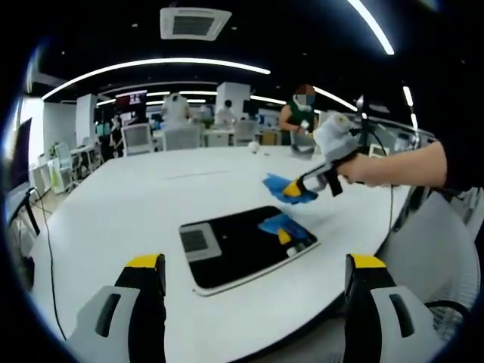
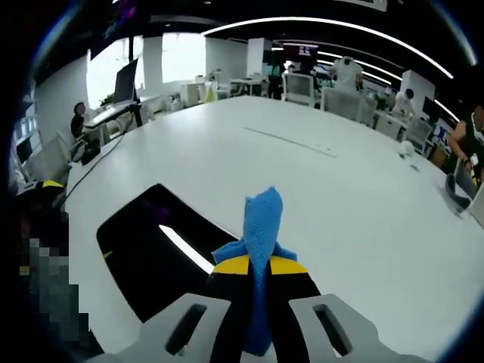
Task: Wipe the mirror surface with the cleaning cloth until all visible marks leave the cleaned area.
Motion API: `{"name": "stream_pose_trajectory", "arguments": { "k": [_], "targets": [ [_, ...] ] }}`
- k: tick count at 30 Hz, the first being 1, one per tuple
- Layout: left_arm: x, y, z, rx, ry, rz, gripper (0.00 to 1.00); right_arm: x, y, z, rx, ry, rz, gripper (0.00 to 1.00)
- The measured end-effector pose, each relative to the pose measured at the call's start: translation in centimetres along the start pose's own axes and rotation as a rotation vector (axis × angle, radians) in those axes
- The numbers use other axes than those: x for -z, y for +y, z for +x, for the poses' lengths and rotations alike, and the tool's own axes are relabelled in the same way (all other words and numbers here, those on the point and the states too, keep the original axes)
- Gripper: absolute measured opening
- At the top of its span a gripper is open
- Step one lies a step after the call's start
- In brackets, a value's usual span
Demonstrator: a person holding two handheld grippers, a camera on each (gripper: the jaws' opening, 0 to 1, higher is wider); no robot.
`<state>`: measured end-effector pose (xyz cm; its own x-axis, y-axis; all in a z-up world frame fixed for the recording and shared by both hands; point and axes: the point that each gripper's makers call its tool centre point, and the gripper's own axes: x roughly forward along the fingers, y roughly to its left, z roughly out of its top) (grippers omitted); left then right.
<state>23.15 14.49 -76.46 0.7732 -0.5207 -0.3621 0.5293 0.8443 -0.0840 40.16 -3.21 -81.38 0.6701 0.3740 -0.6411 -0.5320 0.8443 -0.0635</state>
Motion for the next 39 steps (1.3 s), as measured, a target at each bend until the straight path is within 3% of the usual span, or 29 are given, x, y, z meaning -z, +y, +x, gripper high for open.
{"name": "stream_pose_trajectory", "arguments": {
  "k": [5,13,20,39],
  "targets": [
    [0.1,-0.1,0.0,0.006,-0.001,-0.008,0.99,-0.1,0.9,1.3,-0.011,0.013,-0.039,0.02],
    [0.4,-0.6,0.0,0.029,0.024,0.005,0.99,0.1,1.2,2.7,-0.022,0.022,-0.012,0.02],
    [0.4,-0.7,0.1,0.035,0.026,0.005,0.99,1.6,0.7,4.0,-0.017,0.066,-0.012,0.02],
    [0.3,-1.2,-0.1,0.061,0.037,0.019,0.99,1.6,1.1,3.8,-0.002,0.057,0.001,0.02]
  ]
}}
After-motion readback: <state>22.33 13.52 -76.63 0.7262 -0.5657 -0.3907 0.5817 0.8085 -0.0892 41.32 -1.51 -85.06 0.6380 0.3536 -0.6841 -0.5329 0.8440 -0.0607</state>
